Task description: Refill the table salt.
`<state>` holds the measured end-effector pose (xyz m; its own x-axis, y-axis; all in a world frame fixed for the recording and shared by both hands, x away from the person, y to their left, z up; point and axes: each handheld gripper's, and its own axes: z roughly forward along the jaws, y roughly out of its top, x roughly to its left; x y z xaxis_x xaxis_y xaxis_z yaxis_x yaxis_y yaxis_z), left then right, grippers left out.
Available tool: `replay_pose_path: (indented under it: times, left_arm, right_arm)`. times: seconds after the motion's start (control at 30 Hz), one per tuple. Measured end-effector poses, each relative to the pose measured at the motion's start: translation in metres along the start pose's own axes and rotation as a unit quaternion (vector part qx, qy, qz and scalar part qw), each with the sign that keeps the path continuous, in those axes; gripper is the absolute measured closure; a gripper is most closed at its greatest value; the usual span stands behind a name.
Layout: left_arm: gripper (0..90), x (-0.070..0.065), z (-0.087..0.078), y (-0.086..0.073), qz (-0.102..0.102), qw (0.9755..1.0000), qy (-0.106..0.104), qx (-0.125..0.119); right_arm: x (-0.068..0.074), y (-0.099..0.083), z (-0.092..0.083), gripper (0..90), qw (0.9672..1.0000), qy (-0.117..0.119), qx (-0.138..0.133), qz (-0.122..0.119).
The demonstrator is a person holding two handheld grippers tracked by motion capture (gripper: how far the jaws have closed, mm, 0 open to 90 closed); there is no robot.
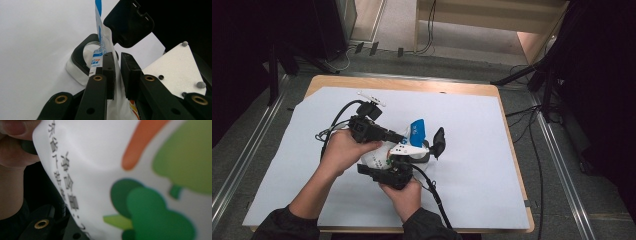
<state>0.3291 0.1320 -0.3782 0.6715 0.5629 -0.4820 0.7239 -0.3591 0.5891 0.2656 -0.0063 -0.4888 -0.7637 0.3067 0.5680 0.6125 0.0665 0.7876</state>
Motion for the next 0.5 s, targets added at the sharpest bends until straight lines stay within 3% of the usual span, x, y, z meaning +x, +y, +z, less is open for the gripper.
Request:
replay_pose_path:
  times: [0.5]
  left_arm:
    - [82.9, -0.0014, 0.0005, 0.0005, 0.001, 1.0, 0.002, -0.001]
  right_arm:
    - [-0.001, 0.0001, 0.0002, 69.3, 0.9999, 0.008, -0.005, 0.006]
